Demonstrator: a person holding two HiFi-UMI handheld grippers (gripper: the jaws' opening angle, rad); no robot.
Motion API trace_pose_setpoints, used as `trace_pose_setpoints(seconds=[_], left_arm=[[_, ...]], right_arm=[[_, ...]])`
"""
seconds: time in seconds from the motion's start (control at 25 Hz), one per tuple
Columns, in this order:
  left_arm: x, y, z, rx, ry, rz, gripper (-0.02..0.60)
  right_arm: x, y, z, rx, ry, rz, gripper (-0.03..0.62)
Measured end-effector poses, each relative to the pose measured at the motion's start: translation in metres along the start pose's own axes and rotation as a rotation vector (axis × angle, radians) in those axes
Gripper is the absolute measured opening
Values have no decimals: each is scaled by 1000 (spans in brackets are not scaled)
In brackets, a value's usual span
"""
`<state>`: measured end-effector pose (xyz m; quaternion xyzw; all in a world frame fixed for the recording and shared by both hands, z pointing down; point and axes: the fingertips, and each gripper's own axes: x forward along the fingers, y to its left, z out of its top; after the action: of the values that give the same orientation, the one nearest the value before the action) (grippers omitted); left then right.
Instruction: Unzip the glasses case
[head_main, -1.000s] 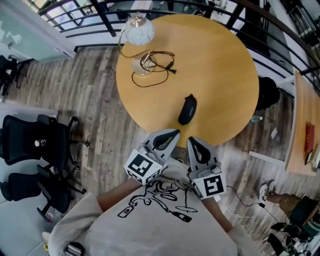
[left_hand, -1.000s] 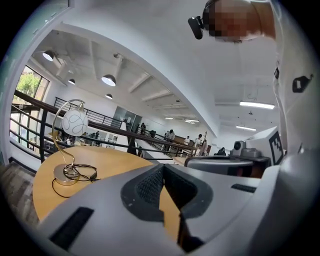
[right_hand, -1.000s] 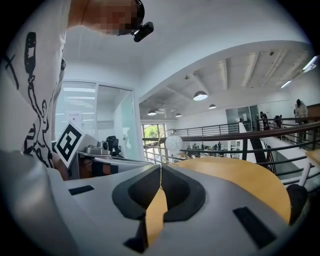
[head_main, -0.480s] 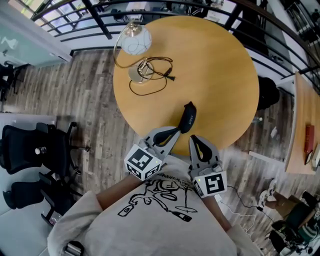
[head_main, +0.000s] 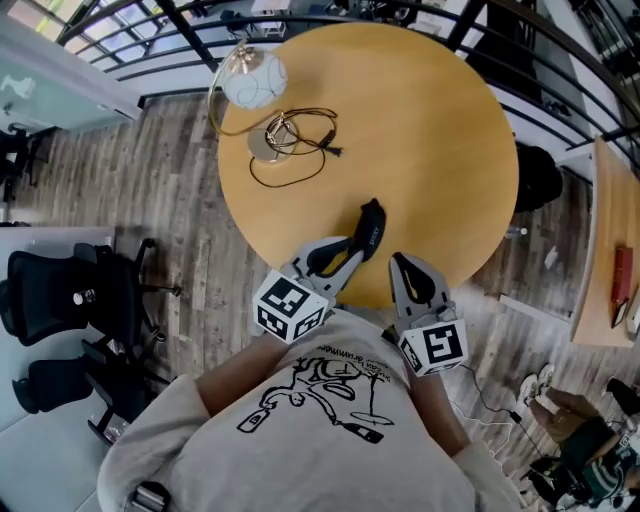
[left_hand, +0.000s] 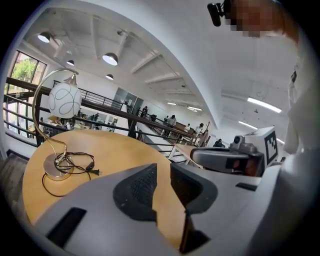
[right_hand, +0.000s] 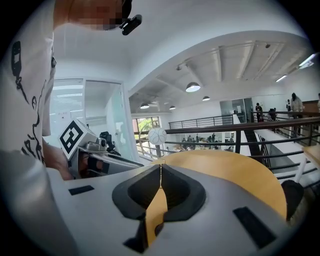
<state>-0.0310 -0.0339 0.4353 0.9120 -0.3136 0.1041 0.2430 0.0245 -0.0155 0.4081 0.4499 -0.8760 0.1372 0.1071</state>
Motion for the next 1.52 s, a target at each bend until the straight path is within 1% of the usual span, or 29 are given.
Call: trace_pose_setpoints(seconds=[0.16, 0.44, 0.6, 0.72, 0.76, 0.88, 0.92, 0.96, 1.04, 1.16, 1.32, 1.4, 1.44, 1.52], left_arm=[[26, 16, -36, 4, 107, 4, 112], [76, 51, -116, -46, 324, -4, 163], [102, 74, -166, -123, 439, -5, 200], [119, 87, -195, -177, 493, 0, 256], [124, 89, -201, -188, 504, 3, 274], [137, 91, -216, -208, 532, 4, 279], [141, 91, -221, -213, 543, 1, 287], [145, 90, -224, -221, 551, -6, 309], [152, 85, -229, -236, 561, -26, 321], [158, 78, -230, -238, 568, -44, 318], [161, 75, -230, -252, 561, -56, 287], [160, 76, -225, -266, 548, -57, 274], [159, 77, -218, -275, 526, -58, 267], [152, 76, -190, -323, 437, -64, 252]], right_arm=[[15, -12, -20, -4, 47, 16, 23], [40, -29, -66, 12, 133, 28, 23], [47, -30, -81, 29, 151, 34, 23], [43, -30, -85, 42, 156, 27, 23], [41, -30, -86, 46, 158, 23, 23], [33, -33, -89, 56, 164, 9, 23], [31, -34, -90, 59, 167, 5, 23], [30, -36, -92, 62, 170, 0, 23], [27, -41, -95, 69, 174, -11, 23], [23, -47, -95, 77, 172, -24, 23], [20, -55, -95, 84, 168, -33, 23], [20, -57, -95, 85, 168, -32, 23], [20, -57, -95, 80, 171, -27, 23], [20, -55, -94, 50, 186, -9, 23]])
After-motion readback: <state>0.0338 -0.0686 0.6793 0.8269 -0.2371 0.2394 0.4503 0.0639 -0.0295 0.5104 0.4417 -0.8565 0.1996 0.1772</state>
